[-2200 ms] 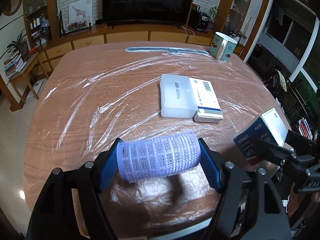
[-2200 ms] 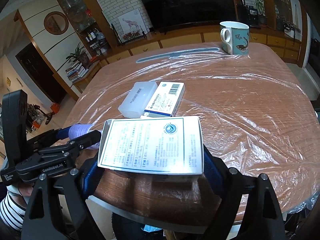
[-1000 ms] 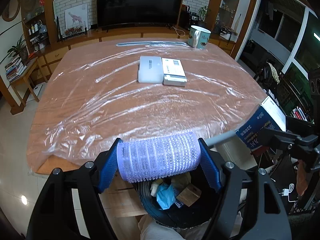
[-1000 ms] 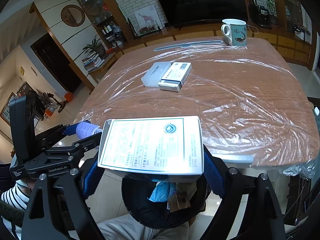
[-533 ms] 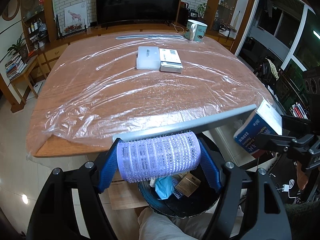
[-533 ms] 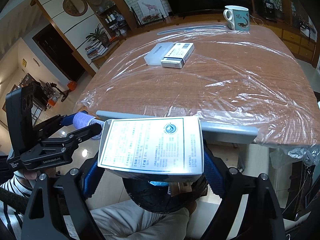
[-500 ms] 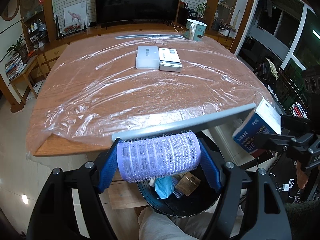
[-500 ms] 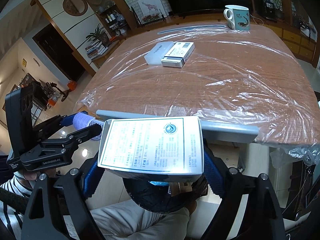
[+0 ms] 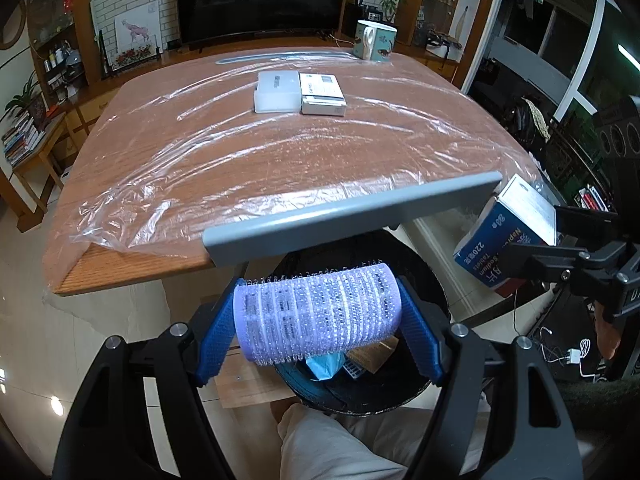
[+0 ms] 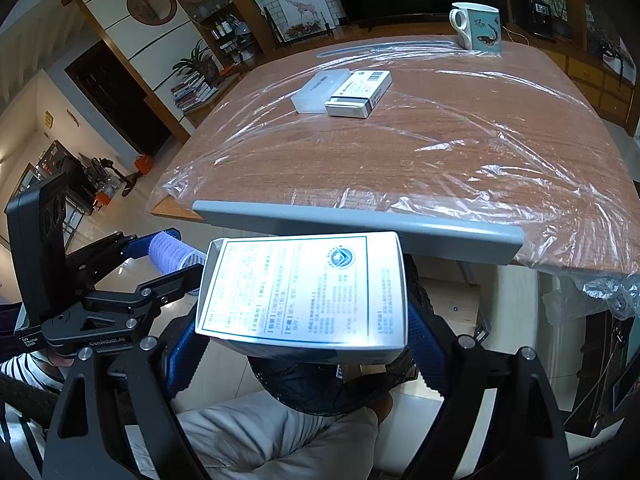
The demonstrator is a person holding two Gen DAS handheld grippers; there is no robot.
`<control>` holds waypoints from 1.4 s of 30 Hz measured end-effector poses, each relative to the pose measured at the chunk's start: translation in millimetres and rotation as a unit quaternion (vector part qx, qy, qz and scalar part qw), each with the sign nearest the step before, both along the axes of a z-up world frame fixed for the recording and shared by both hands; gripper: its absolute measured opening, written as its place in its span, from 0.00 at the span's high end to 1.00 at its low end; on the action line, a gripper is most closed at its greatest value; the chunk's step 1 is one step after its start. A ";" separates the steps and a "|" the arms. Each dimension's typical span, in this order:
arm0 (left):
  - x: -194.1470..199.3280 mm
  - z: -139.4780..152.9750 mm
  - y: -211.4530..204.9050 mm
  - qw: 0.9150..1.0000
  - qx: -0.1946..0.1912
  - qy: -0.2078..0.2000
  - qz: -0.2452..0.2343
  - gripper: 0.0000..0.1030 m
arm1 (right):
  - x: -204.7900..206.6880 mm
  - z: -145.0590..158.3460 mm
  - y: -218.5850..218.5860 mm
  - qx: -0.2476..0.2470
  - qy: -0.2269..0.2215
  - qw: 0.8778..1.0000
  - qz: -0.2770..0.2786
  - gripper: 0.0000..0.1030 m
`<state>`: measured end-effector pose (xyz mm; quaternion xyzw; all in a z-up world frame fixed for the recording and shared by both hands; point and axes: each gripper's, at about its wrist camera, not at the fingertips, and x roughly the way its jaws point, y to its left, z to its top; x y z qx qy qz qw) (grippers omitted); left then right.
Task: Collect trash
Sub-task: 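Carry the white box and roller past the table edge over the bin, then lower the held white box and roller into the bin opening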
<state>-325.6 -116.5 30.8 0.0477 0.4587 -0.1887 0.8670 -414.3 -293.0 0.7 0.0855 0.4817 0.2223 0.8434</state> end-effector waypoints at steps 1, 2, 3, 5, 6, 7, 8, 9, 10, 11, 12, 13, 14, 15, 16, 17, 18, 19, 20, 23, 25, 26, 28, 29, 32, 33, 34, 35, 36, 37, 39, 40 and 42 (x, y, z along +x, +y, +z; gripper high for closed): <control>-1.0 -1.6 -0.1 1.000 0.003 0.001 -0.001 0.28 | -0.2 -1.6 0.8 -0.002 0.001 1.000 0.001 0.17; -1.3 -2.6 -0.1 1.000 0.004 0.002 -0.001 0.28 | -1.0 -2.6 1.2 -0.003 0.001 1.000 0.003 0.17; -1.8 -4.2 0.1 1.000 0.006 0.004 -0.001 0.28 | -1.6 -4.1 2.0 -0.006 0.002 1.000 0.005 0.17; -3.2 -7.4 0.7 1.000 0.009 0.007 -0.001 0.28 | -3.9 -6.9 3.4 -0.014 0.002 1.000 0.009 0.17; -3.8 -8.7 0.7 1.000 0.011 0.009 -0.001 0.28 | -4.7 -8.4 4.2 -0.017 0.003 1.000 0.011 0.17; -4.8 -10.8 0.7 1.000 0.013 0.010 -0.001 0.28 | -5.3 -9.8 4.8 -0.020 0.005 1.000 0.013 0.17; -5.6 -12.3 0.7 1.000 0.015 0.012 -0.002 0.28 | -6.7 -12.1 5.2 -0.023 0.008 1.000 0.015 0.17; -6.1 -14.3 0.4 1.000 0.017 0.014 -0.003 0.28 | -7.9 -13.7 5.7 -0.025 0.010 1.000 0.016 0.17; -6.9 -16.3 0.5 1.000 0.019 0.016 -0.003 0.28 | -8.7 -16.2 6.1 -0.027 0.013 0.999 0.018 0.17; -7.3 -18.5 0.5 1.000 0.021 0.018 -0.004 0.28 | -9.7 -18.1 6.3 -0.028 0.015 0.999 0.019 0.17; -7.5 -19.9 0.0 1.000 0.023 0.020 -0.004 0.28 | -10.9 -19.7 6.6 -0.029 0.017 0.999 0.019 0.17; -7.8 -22.4 -0.2 0.999 0.025 0.023 -0.004 0.28 | -11.5 -21.9 6.7 -0.030 0.019 0.999 0.019 0.17; -7.8 -24.1 0.1 0.999 0.026 0.025 -0.004 0.28 | -11.3 -23.5 6.2 -0.030 0.021 0.999 0.019 0.17; -7.7 -26.1 0.0 0.999 0.028 0.027 -0.004 0.28 | -11.2 -25.7 6.1 -0.031 0.024 0.999 0.019 0.17; -6.9 -28.0 -0.1 0.999 0.030 0.029 -0.005 0.28 | -11.3 -27.8 5.9 -0.031 0.026 0.999 0.019 0.17; -6.7 -30.7 -0.2 0.999 0.032 0.032 -0.005 0.28 | -11.6 -29.3 6.5 -0.031 0.028 0.999 0.018 0.17; -7.4 -32.5 0.1 0.999 0.033 0.034 -0.005 0.28 | -11.5 -30.8 6.5 -0.031 0.030 0.999 0.017 0.17; -7.0 -34.5 0.4 0.999 0.034 0.037 -0.005 0.28 | -11.2 -32.6 7.0 -0.031 0.033 0.999 0.018 0.17; -7.1 -36.5 0.6 0.999 0.036 0.039 -0.005 0.28 | -10.7 -35.2 7.6 -0.032 0.035 0.999 0.019 0.17; -7.2 -42.2 0.4 0.998 0.041 0.045 -0.007 0.28 | -10.0 -39.6 8.5 -0.035 0.041 0.998 0.022 0.17; -6.7 -45.3 0.3 0.998 0.043 0.048 -0.007 0.28 | -9.1 -43.5 9.7 -0.038 0.045 0.998 0.024 0.17; -6.2 -47.2 0.6 0.998 0.043 0.051 -0.007 0.28 | -9.5 -44.6 10.0 -0.039 0.046 0.998 0.024 0.17; -5.3 -49.5 0.8 0.998 0.044 0.054 -0.008 0.28 | -9.2 -47.5 10.9 -0.042 0.049 0.998 0.026 0.17; -5.4 -51.3 0.3 0.997 0.046 0.056 -0.009 0.28 | -9.2 -49.2 11.0 -0.043 0.051 0.997 0.027 0.17; -4.7 -55.1 -0.6 0.997 0.050 0.060 -0.011 0.28 | -7.0 -53.1 13.6 -0.046 0.055 0.997 0.028 0.17; -4.2 -56.2 -0.9 0.997 0.051 0.061 -0.011 0.28 | -6.6 -54.4 13.7 -0.047 0.058 0.997 0.027 0.17; -3.7 -57.5 -1.5 0.997 0.052 0.062 -0.012 0.28 | -5.8 -55.8 14.1 -0.047 0.059 0.997 0.026 0.17; -3.1 -58.4 -2.1 0.996 0.054 0.063 -0.013 0.28 | -5.1 -57.5 14.4 -0.048 0.060 0.997 0.026 0.17; -2.2 -59.5 -3.2 0.996 0.055 0.065 -0.014 0.28 | -4.1 -59.0 14.4 -0.049 0.061 0.997 0.026 0.17; -1.7 -61.2 -4.3 0.996 0.058 0.066 -0.015 0.28 | -3.2 -61.5 14.8 -0.051 0.063 0.996 0.026 0.17; -1.4 -64.1 -6.3 0.996 0.062 0.068 -0.018 0.28 | -2.2 -65.8 15.6 -0.055 0.066 0.996 0.027 0.17; -1.0 -66.0 -7.6 0.995 0.066 0.069 -0.020 0.28 | -1.5 -68.5 16.1 -0.057 0.068 0.996 0.027 0.17; 0.5 -68.3 -8.0 0.995 0.071 0.071 -0.021 0.28 | 0.2 -71.7 18.0 -0.060 0.071 0.995 0.026 0.17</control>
